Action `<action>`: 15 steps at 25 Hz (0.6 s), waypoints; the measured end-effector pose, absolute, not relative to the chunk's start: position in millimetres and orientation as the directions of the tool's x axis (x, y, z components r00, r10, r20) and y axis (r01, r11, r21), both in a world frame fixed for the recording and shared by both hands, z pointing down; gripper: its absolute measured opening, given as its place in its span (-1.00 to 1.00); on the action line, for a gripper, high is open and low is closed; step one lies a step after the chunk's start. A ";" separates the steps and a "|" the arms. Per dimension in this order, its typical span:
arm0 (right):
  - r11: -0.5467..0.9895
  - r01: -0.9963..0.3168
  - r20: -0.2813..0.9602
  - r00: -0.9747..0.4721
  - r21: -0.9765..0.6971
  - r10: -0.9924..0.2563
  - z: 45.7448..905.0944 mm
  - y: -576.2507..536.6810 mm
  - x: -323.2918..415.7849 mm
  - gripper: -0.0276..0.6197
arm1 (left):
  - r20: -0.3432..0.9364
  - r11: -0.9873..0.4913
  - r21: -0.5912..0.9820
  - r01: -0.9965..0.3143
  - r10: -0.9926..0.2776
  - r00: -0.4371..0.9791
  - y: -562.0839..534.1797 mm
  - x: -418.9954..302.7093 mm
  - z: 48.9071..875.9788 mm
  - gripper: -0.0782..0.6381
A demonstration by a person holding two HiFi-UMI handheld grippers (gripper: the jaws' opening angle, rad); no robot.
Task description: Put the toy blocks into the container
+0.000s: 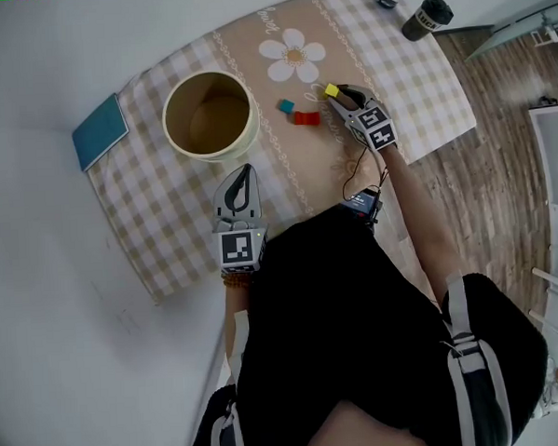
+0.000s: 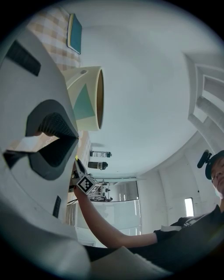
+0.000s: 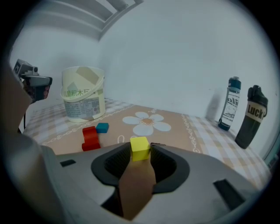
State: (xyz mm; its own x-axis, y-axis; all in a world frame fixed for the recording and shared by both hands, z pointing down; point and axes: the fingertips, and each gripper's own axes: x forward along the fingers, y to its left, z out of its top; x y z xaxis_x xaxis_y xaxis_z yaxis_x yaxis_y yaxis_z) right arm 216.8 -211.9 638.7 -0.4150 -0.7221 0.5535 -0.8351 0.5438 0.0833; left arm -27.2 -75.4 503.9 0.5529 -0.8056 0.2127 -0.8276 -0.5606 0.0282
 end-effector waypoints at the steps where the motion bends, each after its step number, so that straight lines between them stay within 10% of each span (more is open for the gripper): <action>1: 0.540 -0.838 0.549 -0.415 0.080 -0.725 638.5 -212.2 216.9 -0.45 | 0.214 -0.562 0.029 -0.827 -0.805 0.554 -74.9 -27.3 504.5 -0.81; 15: 0.556 -0.831 0.413 -0.504 0.009 -0.759 571.6 -192.9 175.6 -0.49 | 0.220 -0.527 0.051 -0.849 -0.823 0.524 -70.2 -45.3 508.7 -0.81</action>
